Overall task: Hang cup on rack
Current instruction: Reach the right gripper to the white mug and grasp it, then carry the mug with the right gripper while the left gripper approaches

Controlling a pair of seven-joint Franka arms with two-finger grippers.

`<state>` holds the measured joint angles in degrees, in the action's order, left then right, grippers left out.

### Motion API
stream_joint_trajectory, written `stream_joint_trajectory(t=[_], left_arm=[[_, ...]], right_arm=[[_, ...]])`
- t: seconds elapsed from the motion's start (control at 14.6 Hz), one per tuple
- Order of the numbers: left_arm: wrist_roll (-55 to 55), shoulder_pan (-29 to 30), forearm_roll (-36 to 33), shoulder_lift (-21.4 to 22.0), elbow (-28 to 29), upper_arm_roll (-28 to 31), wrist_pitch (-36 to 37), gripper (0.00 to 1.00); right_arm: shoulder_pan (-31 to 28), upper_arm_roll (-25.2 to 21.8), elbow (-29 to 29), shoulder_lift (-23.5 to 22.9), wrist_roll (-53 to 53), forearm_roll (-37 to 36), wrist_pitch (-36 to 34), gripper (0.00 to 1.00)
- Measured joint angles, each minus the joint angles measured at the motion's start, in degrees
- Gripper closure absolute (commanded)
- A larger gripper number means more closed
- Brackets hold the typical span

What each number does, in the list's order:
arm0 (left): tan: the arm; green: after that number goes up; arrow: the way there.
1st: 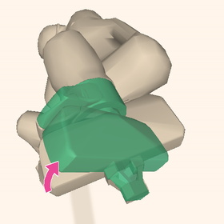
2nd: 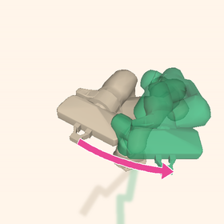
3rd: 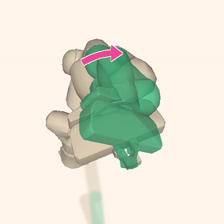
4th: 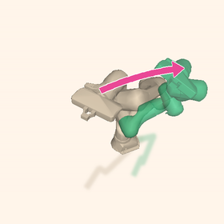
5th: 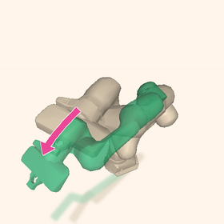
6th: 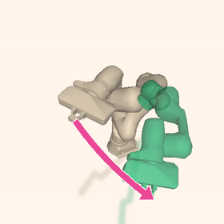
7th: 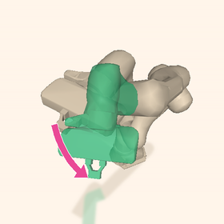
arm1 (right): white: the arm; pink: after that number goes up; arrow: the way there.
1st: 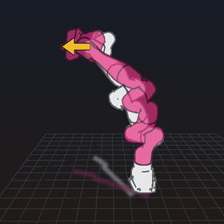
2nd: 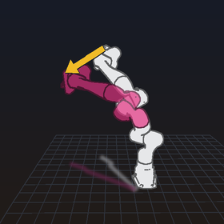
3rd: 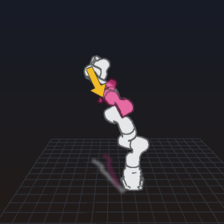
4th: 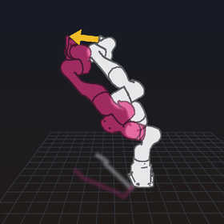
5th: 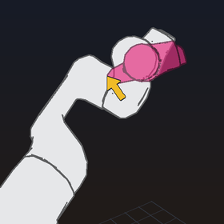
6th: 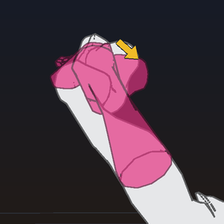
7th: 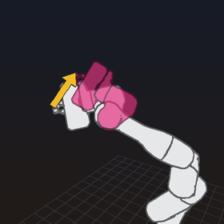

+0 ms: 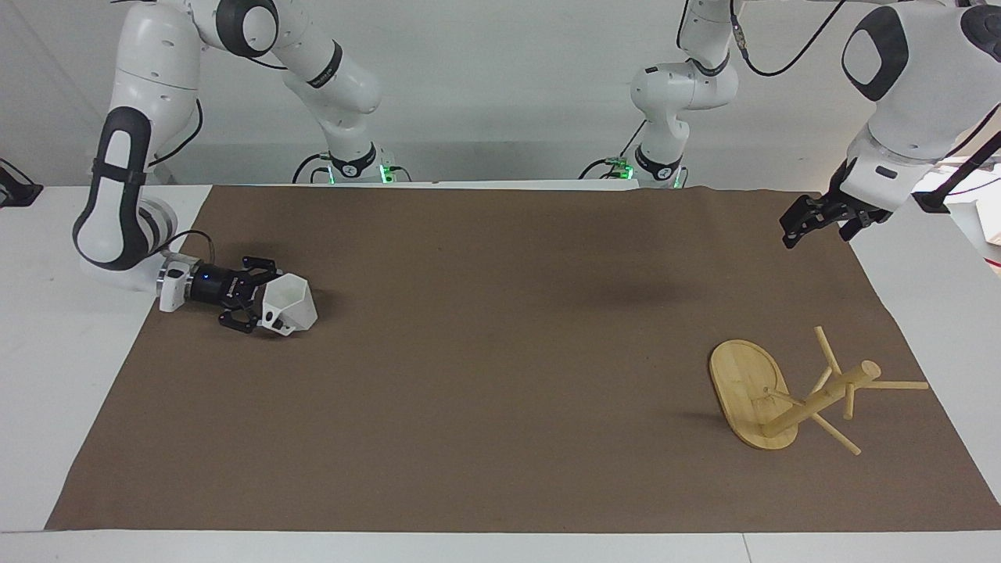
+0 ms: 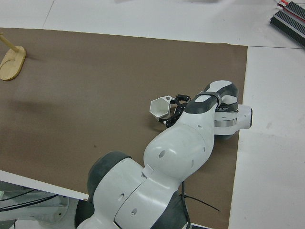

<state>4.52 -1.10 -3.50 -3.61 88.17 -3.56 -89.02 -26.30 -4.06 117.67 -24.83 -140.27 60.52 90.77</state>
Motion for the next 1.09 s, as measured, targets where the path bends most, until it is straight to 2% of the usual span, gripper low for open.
stream_joint_trajectory(t=[0.21,0.27,0.34,0.41,0.48,0.68,0.89,0.96,1.09], left_arm=[[0.0,0.0,0.0,0.0,0.0,0.0,0.0,0.00],[0.0,0.0,0.0,0.0,0.0,0.0,0.0,0.00],[0.0,0.0,0.0,0.0,0.0,0.0,0.0,0.00],[0.0,0.0,0.0,0.0,0.0,0.0,0.0,0.00],[0.0,0.0,0.0,0.0,0.0,0.0,0.0,0.00],[0.0,0.0,0.0,0.0,0.0,0.0,0.0,0.00],[0.0,0.0,0.0,0.0,0.0,0.0,0.0,0.00],[0.0,0.0,0.0,0.0,0.0,0.0,0.0,0.00],[0.0,-0.2,0.8,0.1,0.0,-0.7,-0.1,0.00]], right_arm=[[1.8,0.0,2.1,0.1,-4.7,2.2,1.5,0.00],[2.2,0.0,2.3,0.1,-5.3,2.4,1.7,0.04],[2.5,0.0,2.3,0.2,-5.5,2.5,1.7,0.21],[2.9,0.0,2.3,0.4,-5.7,2.5,1.7,0.48],[3.5,0.1,2.1,0.6,-5.7,2.5,1.6,0.64],[6.9,0.3,1.4,1.4,-4.1,3.7,1.5,0.75],[12.1,2.6,0.4,2.3,2.2,9.3,1.9,0.75],[14.9,3.4,-0.3,2.9,5.1,11.4,3.4,0.75],[22.9,4.3,-2.6,5.0,13.2,13.5,10.9,0.75]])
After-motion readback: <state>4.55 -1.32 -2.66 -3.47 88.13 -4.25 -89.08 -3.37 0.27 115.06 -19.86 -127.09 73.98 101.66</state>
